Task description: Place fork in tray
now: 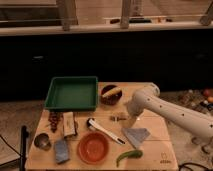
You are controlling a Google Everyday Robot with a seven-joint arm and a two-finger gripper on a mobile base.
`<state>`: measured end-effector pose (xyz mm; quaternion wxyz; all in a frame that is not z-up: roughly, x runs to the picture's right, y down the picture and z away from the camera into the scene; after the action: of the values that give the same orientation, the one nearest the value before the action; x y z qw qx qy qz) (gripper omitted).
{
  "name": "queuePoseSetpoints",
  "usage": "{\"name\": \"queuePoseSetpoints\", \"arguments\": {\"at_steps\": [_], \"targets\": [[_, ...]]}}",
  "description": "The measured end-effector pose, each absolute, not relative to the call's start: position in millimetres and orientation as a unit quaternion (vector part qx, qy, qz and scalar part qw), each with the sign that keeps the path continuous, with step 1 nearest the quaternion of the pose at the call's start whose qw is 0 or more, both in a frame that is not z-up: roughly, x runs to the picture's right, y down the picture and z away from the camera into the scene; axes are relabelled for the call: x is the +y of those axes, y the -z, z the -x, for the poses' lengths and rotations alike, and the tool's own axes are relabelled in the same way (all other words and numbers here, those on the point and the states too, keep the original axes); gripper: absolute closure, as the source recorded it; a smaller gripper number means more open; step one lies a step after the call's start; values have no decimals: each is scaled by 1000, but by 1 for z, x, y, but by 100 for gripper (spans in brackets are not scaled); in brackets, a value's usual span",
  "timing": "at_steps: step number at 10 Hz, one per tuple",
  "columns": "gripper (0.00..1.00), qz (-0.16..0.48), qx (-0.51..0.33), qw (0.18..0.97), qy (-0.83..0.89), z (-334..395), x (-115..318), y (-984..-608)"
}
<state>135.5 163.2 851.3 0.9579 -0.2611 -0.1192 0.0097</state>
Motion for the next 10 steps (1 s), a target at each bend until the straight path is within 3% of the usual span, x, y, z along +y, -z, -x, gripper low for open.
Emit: {"name": "queuePoseSetpoints", "arguments": {"at_steps": [4, 5, 10], "targets": [[20, 271, -141, 952, -13, -122, 164, -868], [25, 276, -147, 950, -14, -120, 166, -873], [73, 287, -162, 944, -26, -116, 175, -888]]}}
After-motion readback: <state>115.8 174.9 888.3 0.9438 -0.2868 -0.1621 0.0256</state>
